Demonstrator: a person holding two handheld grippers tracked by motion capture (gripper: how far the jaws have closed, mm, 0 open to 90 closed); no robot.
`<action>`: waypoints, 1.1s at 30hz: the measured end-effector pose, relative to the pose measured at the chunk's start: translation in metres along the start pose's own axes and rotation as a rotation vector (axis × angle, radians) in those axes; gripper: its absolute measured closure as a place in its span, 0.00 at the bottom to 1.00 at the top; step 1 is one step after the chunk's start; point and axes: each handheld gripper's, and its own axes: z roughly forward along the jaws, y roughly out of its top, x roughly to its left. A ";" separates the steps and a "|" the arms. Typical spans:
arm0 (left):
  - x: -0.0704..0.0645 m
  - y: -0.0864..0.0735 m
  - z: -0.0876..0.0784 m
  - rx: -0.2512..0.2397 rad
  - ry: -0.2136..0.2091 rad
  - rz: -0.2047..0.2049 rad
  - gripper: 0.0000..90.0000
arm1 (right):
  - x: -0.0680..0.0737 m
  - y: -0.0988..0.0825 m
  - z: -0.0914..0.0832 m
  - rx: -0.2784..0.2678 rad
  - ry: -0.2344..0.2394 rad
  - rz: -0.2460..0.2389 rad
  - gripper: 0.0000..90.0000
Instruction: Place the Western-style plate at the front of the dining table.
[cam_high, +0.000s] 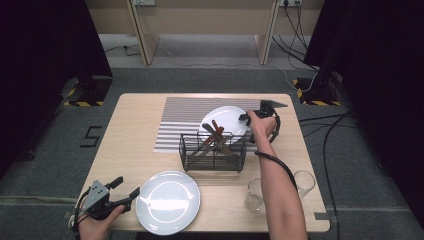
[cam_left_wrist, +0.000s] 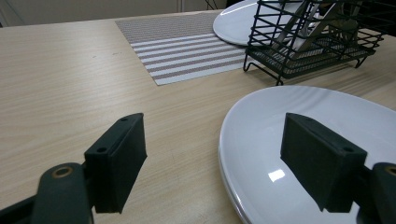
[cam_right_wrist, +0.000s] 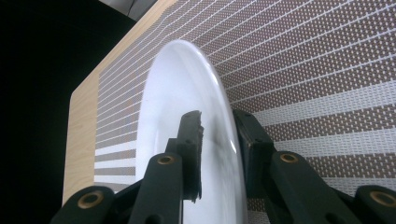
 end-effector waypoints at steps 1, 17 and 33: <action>0.000 0.000 0.000 0.001 0.000 0.000 0.24 | 0.000 0.000 0.000 -0.001 0.000 -0.002 0.81; 0.000 0.000 0.000 0.001 -0.001 0.001 0.24 | -0.006 0.000 0.003 0.015 -0.039 -0.009 0.70; 0.000 0.000 0.000 0.001 0.000 0.000 0.24 | -0.015 -0.003 0.008 0.042 -0.111 -0.024 0.66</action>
